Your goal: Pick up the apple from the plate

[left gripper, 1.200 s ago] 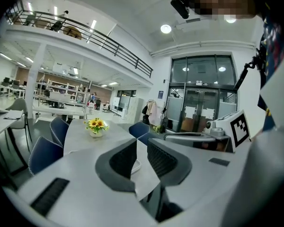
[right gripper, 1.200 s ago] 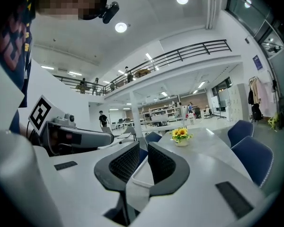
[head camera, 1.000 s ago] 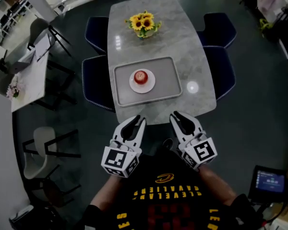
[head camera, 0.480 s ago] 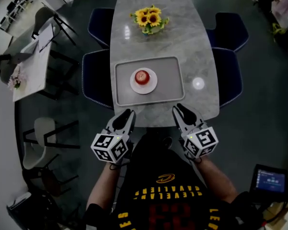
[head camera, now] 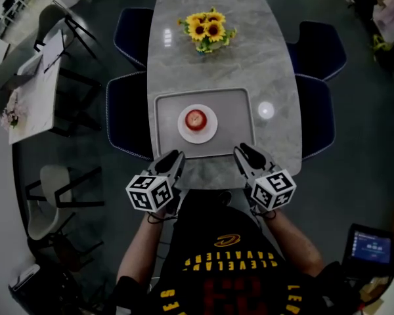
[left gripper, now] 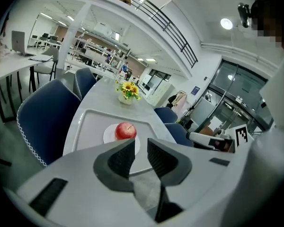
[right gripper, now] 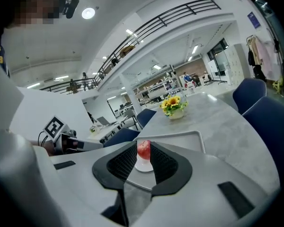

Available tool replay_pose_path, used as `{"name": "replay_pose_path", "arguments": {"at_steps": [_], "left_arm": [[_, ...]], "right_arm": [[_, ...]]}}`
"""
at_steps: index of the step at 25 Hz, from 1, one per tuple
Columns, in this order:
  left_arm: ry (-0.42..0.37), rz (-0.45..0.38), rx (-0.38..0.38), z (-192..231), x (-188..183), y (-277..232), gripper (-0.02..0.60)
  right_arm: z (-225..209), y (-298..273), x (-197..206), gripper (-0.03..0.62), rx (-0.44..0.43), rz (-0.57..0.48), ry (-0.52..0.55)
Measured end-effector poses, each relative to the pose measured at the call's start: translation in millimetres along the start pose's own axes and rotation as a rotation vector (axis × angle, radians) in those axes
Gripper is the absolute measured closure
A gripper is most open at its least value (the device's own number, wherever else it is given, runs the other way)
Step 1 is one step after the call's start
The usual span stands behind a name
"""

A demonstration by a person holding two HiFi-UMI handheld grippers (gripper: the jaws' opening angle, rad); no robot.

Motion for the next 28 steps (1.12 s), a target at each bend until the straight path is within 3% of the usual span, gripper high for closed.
{"name": "replay_pose_path", "arguments": {"at_steps": [14,21,23,28], "left_arm": [[0.102,0.168,-0.047,68,11,-53,0.509],[0.261,0.186,-0.071,99,21,-74,0.509],[0.297,0.193,-0.078,107,23,-78,0.465],[0.397,0.22,-0.039,122,32,-101,0.465]], "right_arm": [[-20,-73,31,0.517,0.014,0.173,-0.094],[-30,-97,48,0.517,0.021,0.25,-0.158],[-34,-105,51,0.517,0.025,0.266,-0.177],[-50,-134,71,0.519,0.011,0.337,-0.252]]}}
Point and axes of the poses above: the fingertips, and each gripper's own axes: y backward along the fingers, z to its left, x out of its underside, the point moved 2 cm from there along y, backward along the fingers, and after that the axes turned 7 degrees about x, right-handed, at the moved point
